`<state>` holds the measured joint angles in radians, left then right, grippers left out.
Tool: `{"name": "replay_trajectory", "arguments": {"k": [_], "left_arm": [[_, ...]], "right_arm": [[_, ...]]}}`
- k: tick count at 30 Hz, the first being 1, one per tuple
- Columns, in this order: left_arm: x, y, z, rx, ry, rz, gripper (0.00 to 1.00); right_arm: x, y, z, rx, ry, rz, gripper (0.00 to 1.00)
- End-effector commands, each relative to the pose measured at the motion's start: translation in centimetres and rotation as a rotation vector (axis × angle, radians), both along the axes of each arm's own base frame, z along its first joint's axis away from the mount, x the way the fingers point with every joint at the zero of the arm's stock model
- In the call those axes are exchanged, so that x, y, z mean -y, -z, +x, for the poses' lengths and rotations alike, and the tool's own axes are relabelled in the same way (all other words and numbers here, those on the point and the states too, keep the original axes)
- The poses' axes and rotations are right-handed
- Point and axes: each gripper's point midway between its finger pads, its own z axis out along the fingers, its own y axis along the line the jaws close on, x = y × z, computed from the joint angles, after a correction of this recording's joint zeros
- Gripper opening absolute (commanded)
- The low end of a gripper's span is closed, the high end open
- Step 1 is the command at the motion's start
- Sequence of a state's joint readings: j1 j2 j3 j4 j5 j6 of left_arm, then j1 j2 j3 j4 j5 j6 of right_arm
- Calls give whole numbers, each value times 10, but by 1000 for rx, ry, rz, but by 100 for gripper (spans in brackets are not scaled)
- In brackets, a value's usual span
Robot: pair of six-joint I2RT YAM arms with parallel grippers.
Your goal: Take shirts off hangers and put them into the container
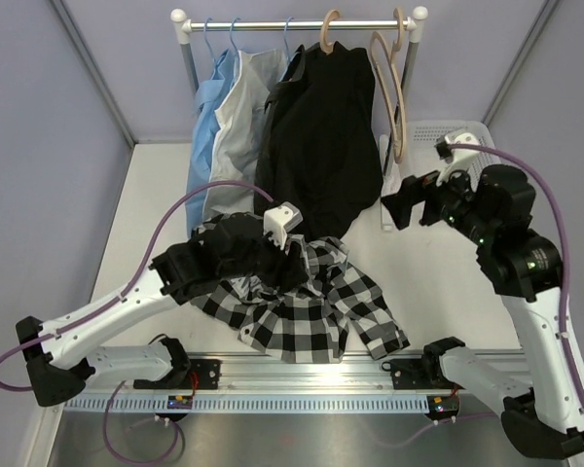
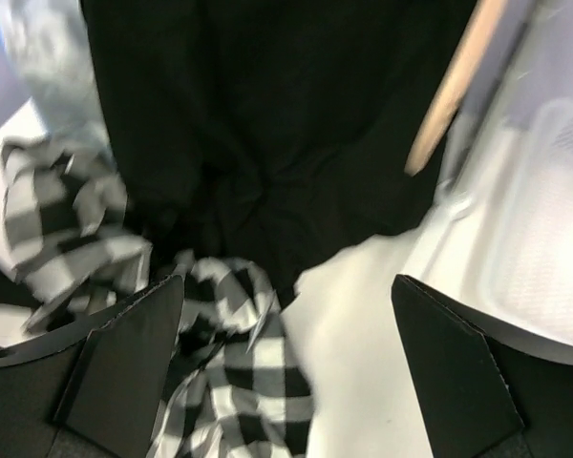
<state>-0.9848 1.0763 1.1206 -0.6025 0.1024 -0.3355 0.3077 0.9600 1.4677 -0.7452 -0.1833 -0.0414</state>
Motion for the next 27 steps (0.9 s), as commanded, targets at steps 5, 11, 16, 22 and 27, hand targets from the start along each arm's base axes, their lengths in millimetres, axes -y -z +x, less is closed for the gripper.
{"name": "replay_trajectory", "arguments": {"k": [5, 11, 16, 22, 27], "left_arm": [[-4, -67, 32, 145, -152, -150, 99], [-62, -96, 61, 234, -411, -168, 99], [-118, -101, 67, 285, -612, -136, 99], [-155, -98, 58, 304, -706, -134, 99], [-170, -95, 52, 320, -740, -129, 99]], "right_arm": [[-80, 101, -28, -243, -317, -22, 100], [-147, 143, -25, -334, -345, 24, 99], [-215, 173, -23, -370, -329, 3, 99], [-258, 251, -26, -494, -253, -83, 100], [-268, 316, -38, -602, -236, -195, 99]]}}
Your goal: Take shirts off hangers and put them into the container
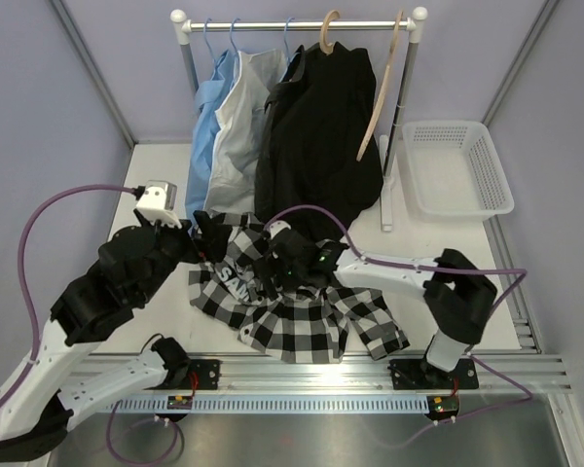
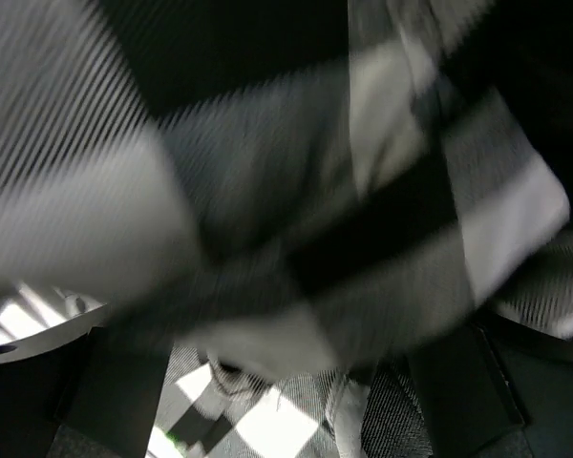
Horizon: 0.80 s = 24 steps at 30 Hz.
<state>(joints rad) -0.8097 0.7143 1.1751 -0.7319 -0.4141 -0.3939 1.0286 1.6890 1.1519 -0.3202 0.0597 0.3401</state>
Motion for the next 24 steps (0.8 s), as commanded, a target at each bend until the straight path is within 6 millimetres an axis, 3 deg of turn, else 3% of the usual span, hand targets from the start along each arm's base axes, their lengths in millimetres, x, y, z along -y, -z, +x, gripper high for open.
{"name": "replay_trajectory", "arguments": {"k": [1, 3, 4, 9, 13, 14, 16, 17, 18, 21, 22, 24], "left_arm": [[-15, -1, 2, 16, -74, -7, 99], [-17, 1, 1, 16, -74, 10, 99], [-18, 1, 1, 17, -75, 11, 99], [-22, 3, 2, 21, -86, 42, 99], [-22, 4, 4, 24, -86, 61, 99], [-23, 3, 4, 25, -86, 61, 99], [-22, 3, 4, 25, -85, 65, 99], [-22, 4, 4, 24, -84, 66, 99], [-22, 3, 4, 25, -84, 65, 99], [-22, 4, 4, 25, -84, 65, 99], [-22, 3, 4, 27, -83, 65, 99], [-22, 2, 4, 28, -82, 65, 99]], "right_arm": [[-15, 22, 1, -14, 58, -20, 99], [-11, 42, -4, -41, 73, -70, 99], [-4, 61, -11, -84, 101, -125, 99], [21, 108, -40, -185, 136, -309, 98], [36, 124, -53, -227, 153, -382, 83], [38, 125, -55, -231, 156, -387, 63], [47, 126, -57, -232, 175, -407, 34], [52, 124, -56, -220, 188, -416, 7], [57, 119, -57, -215, 196, -412, 0], [68, 106, -60, -193, 203, -395, 0], [65, 83, -56, -166, 224, -324, 0], [77, 61, -51, -113, 270, -287, 0]]}}
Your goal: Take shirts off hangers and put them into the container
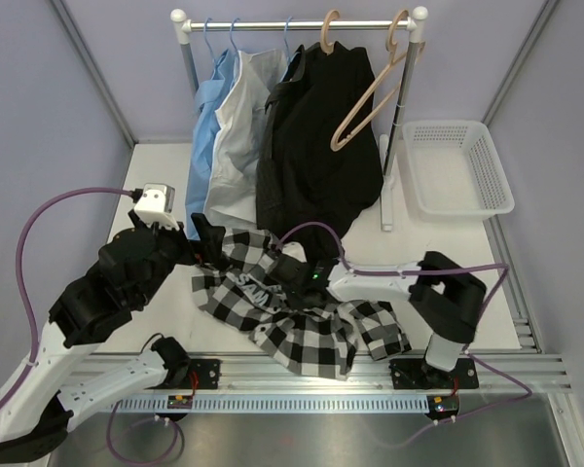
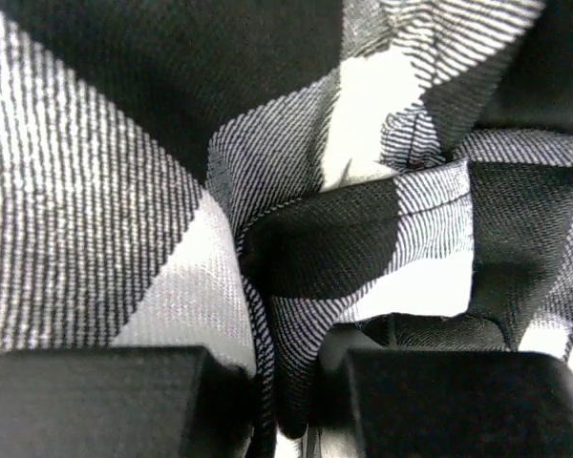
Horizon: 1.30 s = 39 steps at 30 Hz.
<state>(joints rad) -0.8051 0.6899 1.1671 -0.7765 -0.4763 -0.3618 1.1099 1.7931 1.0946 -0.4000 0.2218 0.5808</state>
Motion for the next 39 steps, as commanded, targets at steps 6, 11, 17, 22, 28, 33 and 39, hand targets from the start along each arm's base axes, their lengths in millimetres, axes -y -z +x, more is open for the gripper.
{"name": "replay_trajectory", "arguments": {"k": [6, 11, 17, 22, 28, 33, 39], "left_arm": [[-8, -12, 3, 45, -37, -5, 99], [-7, -14, 5, 47, -38, 1, 99], [-6, -17, 6, 47, -35, -5, 99], [-6, -18, 3, 49, -29, -18, 99], [-10, -20, -2, 58, -28, -45, 99], [-9, -14, -3, 49, -22, -46, 99], [-8, -14, -3, 49, -13, -42, 99]], "right_arm": [[113, -133, 15, 209, 323, 118, 0], [189, -245, 42, 457, 483, 257, 0], [230, -349, 60, 673, 563, 222, 0], [262, -409, 77, 798, 675, 190, 0], [303, -477, 78, 973, 767, 209, 0], [330, -525, 73, 1085, 836, 182, 0], [345, -571, 76, 1203, 885, 162, 0]]}}
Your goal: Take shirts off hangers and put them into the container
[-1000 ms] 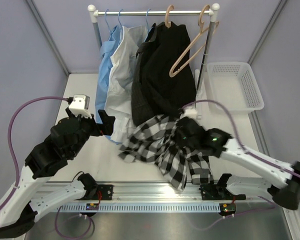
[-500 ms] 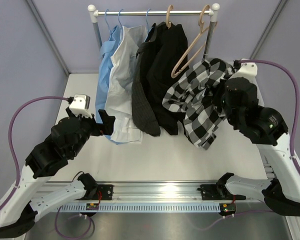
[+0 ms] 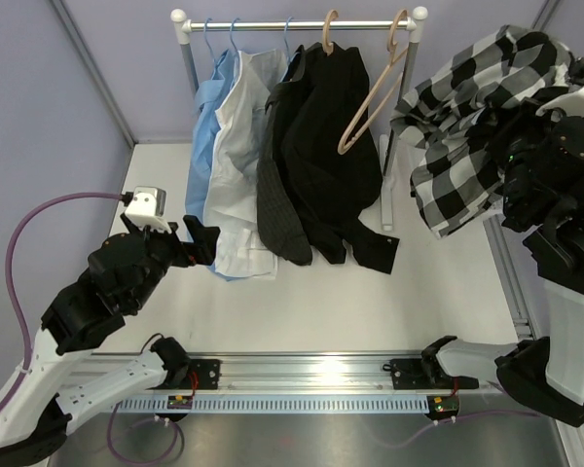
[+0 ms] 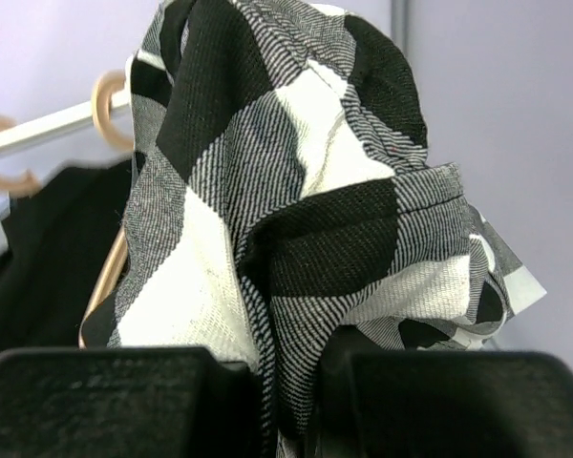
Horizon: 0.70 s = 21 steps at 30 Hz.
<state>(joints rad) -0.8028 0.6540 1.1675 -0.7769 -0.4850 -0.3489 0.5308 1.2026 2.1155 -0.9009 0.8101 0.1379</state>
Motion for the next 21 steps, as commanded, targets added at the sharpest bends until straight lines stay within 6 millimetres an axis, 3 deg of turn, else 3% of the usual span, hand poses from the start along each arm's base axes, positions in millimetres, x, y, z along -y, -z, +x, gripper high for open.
{"name": "replay_trajectory", "arguments": {"k": [1, 8, 14, 21], "left_arm": [[2, -6, 1, 16, -1, -30, 99], [5, -2, -1, 7, 19, -33, 99], [8, 3, -6, -9, 40, -65, 99], [12, 9, -7, -24, 58, -66, 99]], "right_arm": [[17, -45, 5, 119, 96, -21, 0], [25, -80, 34, 200, 163, -73, 0], [40, -78, 78, 205, 181, -70, 0], [51, -68, 123, 222, 86, 0, 0]]}}
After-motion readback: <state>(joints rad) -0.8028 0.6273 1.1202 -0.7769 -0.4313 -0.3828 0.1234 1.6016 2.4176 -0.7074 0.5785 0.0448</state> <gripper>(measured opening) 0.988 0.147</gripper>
